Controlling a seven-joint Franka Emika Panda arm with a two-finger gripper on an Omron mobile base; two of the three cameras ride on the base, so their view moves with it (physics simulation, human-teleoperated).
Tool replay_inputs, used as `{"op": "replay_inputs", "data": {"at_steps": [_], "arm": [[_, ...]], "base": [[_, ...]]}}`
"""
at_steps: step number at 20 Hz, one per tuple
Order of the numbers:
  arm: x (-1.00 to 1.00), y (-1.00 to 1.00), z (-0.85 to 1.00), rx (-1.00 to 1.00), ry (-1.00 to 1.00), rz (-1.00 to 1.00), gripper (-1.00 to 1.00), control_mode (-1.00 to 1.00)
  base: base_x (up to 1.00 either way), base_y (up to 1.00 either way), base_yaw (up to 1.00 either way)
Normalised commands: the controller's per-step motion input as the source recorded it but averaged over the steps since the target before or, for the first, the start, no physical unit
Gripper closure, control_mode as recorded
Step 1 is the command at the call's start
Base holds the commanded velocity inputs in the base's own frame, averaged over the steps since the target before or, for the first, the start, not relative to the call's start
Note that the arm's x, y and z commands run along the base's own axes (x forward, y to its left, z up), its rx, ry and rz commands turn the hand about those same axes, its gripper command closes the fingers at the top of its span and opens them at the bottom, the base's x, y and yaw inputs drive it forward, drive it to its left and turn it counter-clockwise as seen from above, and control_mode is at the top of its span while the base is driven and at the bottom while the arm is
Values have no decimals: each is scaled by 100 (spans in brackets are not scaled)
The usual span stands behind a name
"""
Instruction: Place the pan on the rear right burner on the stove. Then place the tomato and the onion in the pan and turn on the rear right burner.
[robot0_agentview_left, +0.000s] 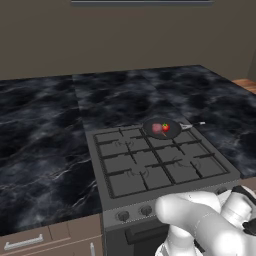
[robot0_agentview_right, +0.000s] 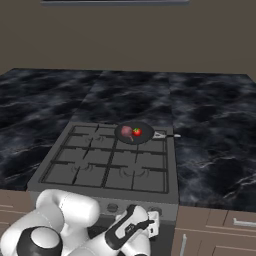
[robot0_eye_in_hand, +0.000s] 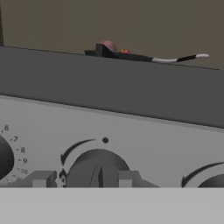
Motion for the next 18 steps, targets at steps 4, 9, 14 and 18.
{"op": "replay_inputs", "data": {"at_steps": [4,9,14,18], "arm": [[14,-1,-10,0,0,-2,-100,-100],[12,0,-13,0,0,-1,100,-100],[7,0,-8,-5,0,0,100,-100],[0,0,0,-19,-8,0,100,-100]], "base": [[0,0,0],[0,0,0],[0,0,0],[0,0,0]]}}
